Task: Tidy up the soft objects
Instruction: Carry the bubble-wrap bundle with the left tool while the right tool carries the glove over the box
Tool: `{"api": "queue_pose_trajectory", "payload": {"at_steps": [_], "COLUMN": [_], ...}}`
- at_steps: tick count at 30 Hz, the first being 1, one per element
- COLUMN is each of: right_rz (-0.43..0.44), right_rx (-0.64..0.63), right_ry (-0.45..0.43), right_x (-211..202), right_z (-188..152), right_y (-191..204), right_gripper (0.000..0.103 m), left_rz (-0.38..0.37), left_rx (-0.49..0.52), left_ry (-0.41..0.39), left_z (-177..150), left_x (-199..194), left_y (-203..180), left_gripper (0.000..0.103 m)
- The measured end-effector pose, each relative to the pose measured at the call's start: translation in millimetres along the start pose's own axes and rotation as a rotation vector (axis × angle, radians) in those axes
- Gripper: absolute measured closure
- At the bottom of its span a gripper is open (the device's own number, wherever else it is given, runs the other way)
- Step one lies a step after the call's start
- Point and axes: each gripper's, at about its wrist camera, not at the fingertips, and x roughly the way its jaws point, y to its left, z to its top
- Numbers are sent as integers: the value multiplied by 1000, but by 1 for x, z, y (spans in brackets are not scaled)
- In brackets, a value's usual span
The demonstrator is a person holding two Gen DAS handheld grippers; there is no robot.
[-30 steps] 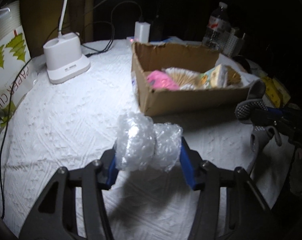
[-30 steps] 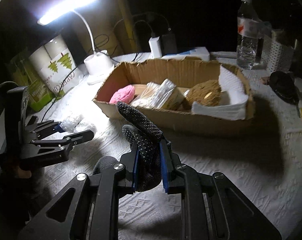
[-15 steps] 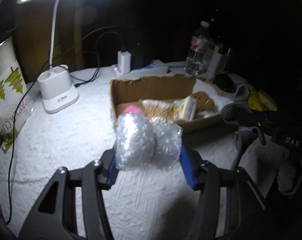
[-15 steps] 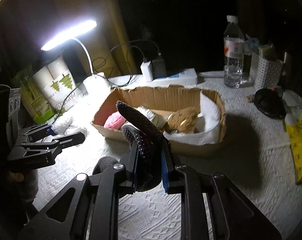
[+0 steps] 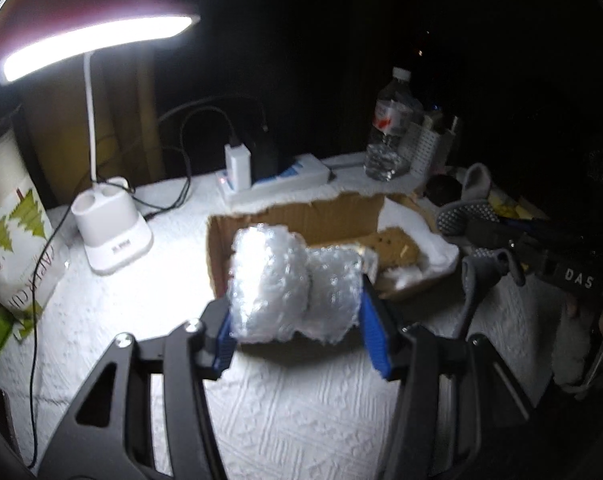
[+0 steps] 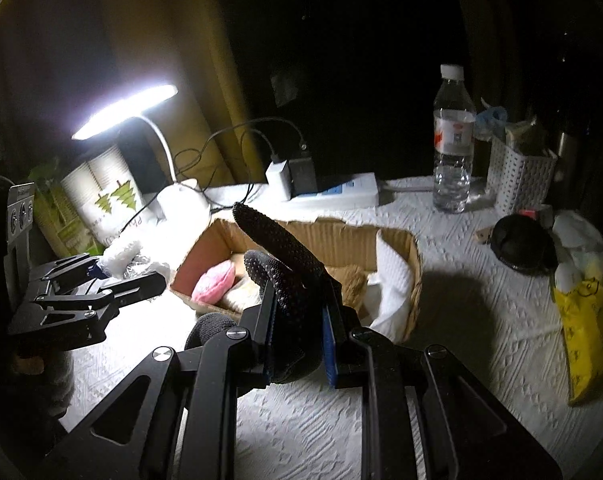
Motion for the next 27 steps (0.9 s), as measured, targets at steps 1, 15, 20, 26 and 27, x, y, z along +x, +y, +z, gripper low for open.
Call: {"api": "queue_pose_trajectory", "payload": {"at_steps": [1,15,20,26,27], "right_rz": [-2,4,3,-9,-17], "right_rx": [3,15,54,104,100], "right_ry": [-7,-68,-92,-90,-87], "right_x": [0,19,31,54,58], "right_z": [2,35,48,57,57], "right_y": [-1,-15,-21,-31,-31], "right_gripper": [83,83,83,82,82], "left_rz": [0,-7,-21,-17,-18], "left_rx": [-1,-41,-47,-80,-84], "left_ry": [-5,-66,-67,-51,-41], "left_z": [3,37,42,40,39], "left_x": [0,21,38,63,69], "left_y": [0,12,13,19,20], "left_gripper": [49,49,49,49,49]}}
